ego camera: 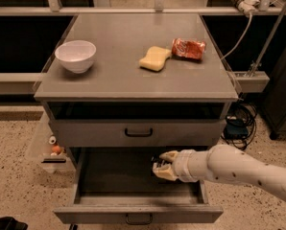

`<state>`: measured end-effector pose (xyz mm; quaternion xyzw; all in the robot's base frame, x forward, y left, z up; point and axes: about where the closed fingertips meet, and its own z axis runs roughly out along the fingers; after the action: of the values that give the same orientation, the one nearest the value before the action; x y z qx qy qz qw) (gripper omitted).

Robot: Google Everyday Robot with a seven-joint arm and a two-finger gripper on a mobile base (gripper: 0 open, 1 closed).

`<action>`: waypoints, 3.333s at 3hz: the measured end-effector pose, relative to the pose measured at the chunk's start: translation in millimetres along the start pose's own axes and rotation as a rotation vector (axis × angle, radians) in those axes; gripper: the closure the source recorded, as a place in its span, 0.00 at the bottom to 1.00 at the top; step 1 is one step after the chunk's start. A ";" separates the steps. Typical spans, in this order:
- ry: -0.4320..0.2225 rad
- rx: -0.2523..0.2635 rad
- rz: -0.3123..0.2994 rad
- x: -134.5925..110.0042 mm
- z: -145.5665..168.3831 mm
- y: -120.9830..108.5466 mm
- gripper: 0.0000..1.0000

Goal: Pick rxbar chocolate from middle drawer and place on counter

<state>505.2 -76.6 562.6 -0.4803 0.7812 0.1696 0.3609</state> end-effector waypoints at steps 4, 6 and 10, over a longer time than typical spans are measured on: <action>-0.037 0.057 -0.079 -99.2 -152.4 -61.0 1.00; -0.015 0.089 -0.209 -175.8 -260.1 -63.2 1.00; -0.023 -0.048 -0.292 -220.7 -200.6 -145.5 1.00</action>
Offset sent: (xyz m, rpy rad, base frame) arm -0.0102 -0.0169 0.0397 0.0255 -0.0380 -0.0194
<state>613.1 -130.8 871.8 -0.5952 0.6946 0.1397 0.3790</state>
